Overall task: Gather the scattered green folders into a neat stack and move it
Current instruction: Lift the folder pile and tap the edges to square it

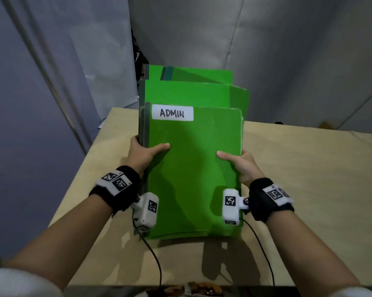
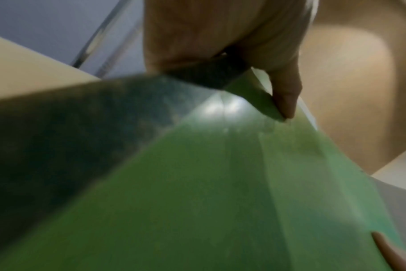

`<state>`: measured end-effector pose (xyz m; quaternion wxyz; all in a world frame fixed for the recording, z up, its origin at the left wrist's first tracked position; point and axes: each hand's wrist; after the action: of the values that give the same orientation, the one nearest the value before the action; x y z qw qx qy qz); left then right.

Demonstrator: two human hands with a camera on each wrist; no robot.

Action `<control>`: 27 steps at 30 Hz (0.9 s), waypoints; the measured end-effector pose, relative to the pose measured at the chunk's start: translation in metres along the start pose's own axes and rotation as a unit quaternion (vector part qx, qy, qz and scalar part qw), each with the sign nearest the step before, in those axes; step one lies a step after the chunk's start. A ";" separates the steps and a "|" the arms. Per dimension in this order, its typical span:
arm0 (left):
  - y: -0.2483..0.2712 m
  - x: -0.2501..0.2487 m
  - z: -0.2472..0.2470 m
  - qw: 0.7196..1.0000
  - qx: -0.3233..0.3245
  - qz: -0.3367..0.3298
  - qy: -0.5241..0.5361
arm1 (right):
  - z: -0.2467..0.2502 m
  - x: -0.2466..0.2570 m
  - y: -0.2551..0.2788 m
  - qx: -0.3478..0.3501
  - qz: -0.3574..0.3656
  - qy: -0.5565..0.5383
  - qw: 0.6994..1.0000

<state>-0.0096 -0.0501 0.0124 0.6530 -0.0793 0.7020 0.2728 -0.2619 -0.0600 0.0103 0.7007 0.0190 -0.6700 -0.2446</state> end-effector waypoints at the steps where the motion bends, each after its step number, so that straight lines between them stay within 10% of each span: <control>1: 0.003 -0.005 -0.001 1.000 -0.002 -0.021 0.006 | 0.002 0.006 0.003 0.003 0.012 -0.017 1.000; 11: 0.021 -0.034 -0.001 0.980 0.065 -0.169 0.087 | 0.019 0.042 0.010 0.023 0.166 -0.108 0.980; 27: 0.031 -0.039 -0.002 0.968 0.120 -0.213 0.053 | 0.050 0.062 0.011 0.045 0.277 -0.003 0.960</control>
<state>-0.0210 -0.0343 0.0583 0.6629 -0.1622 0.7300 0.0365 -0.3069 -0.0583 0.0767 0.7375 -0.1360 -0.6614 -0.0107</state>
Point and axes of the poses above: each hand's wrist, its own y-axis away from the middle knuckle, its own z-axis out of the back of the hand, x = y × z, and after that the axes turned 13 degrees about -x, right-handed
